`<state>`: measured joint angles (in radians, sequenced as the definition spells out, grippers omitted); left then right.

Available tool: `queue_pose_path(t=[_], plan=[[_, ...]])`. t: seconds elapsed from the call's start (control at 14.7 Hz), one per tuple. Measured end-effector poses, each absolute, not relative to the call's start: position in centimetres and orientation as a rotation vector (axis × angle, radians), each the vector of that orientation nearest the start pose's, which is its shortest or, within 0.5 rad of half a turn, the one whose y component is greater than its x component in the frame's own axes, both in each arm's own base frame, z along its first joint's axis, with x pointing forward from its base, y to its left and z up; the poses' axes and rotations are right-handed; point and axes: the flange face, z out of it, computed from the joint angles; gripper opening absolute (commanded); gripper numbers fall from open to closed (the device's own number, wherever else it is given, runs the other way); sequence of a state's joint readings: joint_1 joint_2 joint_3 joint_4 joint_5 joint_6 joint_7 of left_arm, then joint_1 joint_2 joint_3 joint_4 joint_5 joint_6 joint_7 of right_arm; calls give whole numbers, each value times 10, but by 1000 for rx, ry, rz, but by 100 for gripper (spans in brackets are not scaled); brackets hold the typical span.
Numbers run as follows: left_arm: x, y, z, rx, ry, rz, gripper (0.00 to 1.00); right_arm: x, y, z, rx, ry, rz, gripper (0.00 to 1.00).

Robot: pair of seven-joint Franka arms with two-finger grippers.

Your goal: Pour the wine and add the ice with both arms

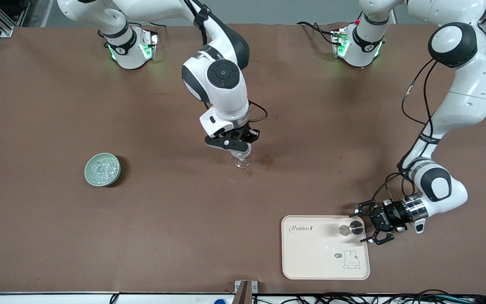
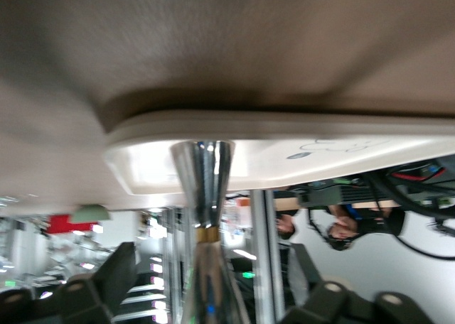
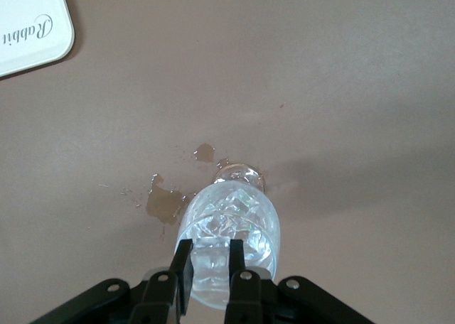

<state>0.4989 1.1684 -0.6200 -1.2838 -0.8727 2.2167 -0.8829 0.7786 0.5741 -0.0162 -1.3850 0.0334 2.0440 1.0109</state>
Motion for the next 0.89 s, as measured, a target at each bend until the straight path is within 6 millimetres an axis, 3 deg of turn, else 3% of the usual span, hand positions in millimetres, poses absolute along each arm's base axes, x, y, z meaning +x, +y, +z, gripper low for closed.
queue_pose_path(t=[0.14, 0.2, 0.34, 0.61, 0.75, 0.89], plan=[[736, 36, 145, 1470, 1471, -754, 100, 520, 504, 386, -3036, 393, -57, 84], [733, 48, 157, 1585, 1441, -741, 100, 520, 504, 386, -3036, 393, -58, 91], [730, 63, 195, 1800, 1412, -710, 100, 522, 504, 388, -3036, 393, -67, 96], [720, 63, 289, 2131, 1365, -667, 100, 531, 492, 404, -3072, 398, -117, 99], [713, 56, 332, 2278, 1318, -625, 100, 545, 467, 434, -3088, 440, -172, 100], [706, 34, 375, 2425, 1226, -562, 100, 564, 423, 473, -3092, 491, -199, 100]])
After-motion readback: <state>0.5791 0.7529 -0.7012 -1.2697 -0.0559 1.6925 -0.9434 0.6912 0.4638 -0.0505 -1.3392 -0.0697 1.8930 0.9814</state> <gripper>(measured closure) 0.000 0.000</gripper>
